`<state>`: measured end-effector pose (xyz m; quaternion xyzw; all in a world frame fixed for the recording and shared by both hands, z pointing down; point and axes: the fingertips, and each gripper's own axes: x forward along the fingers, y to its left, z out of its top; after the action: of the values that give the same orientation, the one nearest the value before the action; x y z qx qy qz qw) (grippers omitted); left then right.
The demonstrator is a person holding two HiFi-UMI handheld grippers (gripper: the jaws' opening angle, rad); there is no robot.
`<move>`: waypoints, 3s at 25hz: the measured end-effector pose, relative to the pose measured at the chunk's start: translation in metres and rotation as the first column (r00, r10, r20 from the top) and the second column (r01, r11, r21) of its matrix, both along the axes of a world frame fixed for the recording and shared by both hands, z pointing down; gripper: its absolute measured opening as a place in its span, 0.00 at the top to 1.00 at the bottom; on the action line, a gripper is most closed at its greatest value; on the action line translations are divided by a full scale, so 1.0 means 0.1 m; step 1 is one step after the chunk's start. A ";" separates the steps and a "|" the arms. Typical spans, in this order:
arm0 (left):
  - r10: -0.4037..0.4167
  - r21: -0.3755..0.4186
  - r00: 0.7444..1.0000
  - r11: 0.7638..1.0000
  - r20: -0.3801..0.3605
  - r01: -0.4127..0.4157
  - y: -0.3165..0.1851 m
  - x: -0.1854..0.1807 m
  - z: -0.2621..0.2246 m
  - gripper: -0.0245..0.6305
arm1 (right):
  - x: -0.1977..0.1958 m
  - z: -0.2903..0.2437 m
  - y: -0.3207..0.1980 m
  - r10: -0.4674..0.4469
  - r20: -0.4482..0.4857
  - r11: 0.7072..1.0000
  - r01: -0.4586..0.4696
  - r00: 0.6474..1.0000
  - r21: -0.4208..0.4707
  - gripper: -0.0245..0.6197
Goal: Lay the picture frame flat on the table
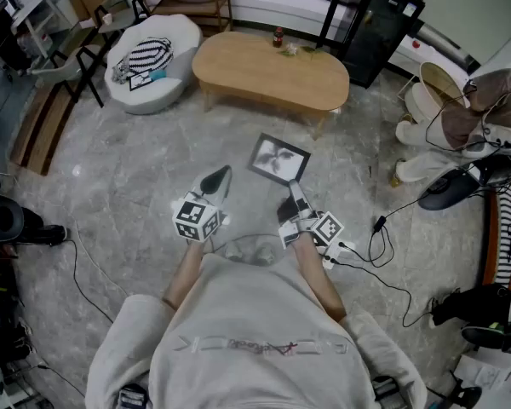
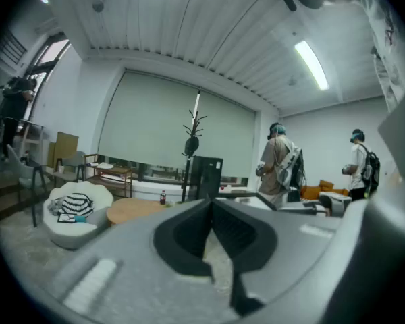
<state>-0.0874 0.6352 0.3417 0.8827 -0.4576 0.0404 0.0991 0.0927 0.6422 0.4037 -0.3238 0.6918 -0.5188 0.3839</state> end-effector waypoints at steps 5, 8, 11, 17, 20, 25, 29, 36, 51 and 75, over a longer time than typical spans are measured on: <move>0.001 0.001 1.000 1.000 0.002 -0.001 0.04 0.07 0.03 0.96 | 0.05 0.07 0.05 0.002 0.011 1.000 -0.002 1.000 -0.016 0.85; 0.000 0.006 1.000 1.000 0.004 0.000 0.00 0.15 0.01 0.96 | 0.13 0.03 0.01 0.004 0.022 1.000 -0.003 1.000 -0.006 0.85; -0.004 0.010 1.000 1.000 0.006 0.004 -0.02 0.22 -0.02 0.96 | 0.21 0.02 -0.01 0.002 0.025 1.000 -0.002 1.000 -0.002 0.85; -0.018 0.007 1.000 1.000 0.007 0.018 -0.08 0.46 -0.01 0.96 | 0.43 0.00 -0.09 -0.007 0.044 1.000 0.007 0.999 -0.002 0.85; -0.025 0.009 1.000 1.000 0.005 0.025 -0.08 0.60 -0.02 0.96 | 0.55 0.00 -0.10 -0.018 0.039 1.000 0.018 0.999 -0.003 0.85; -0.035 0.003 0.999 0.999 0.000 0.035 0.07 0.66 0.05 0.96 | 0.59 0.04 0.01 -0.041 0.038 0.999 0.041 0.998 -0.002 0.85; -0.046 0.002 0.999 0.999 0.000 0.046 0.15 0.69 0.09 0.96 | 0.63 0.08 0.07 -0.047 0.038 0.999 0.047 0.998 -0.001 0.85; -0.062 0.000 0.998 0.998 0.004 0.062 0.08 0.72 0.13 0.96 | 0.69 0.11 0.01 -0.055 0.047 0.998 0.055 0.997 -0.006 0.85; -0.051 0.001 0.999 0.999 -0.005 0.051 -0.21 0.75 0.15 0.96 | 0.75 0.12 -0.28 -0.048 0.028 0.999 0.047 0.998 0.005 0.85; -0.029 -0.044 0.999 0.999 -0.044 0.027 -1.91 0.58 0.46 0.96 | 0.62 0.33 -1.91 -0.038 -0.030 0.999 0.038 0.999 -0.015 0.85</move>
<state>-0.0294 0.4446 0.3874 0.8745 -0.4666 0.0291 0.1289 0.1548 0.4511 0.4365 -0.3211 0.6997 -0.5262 0.3611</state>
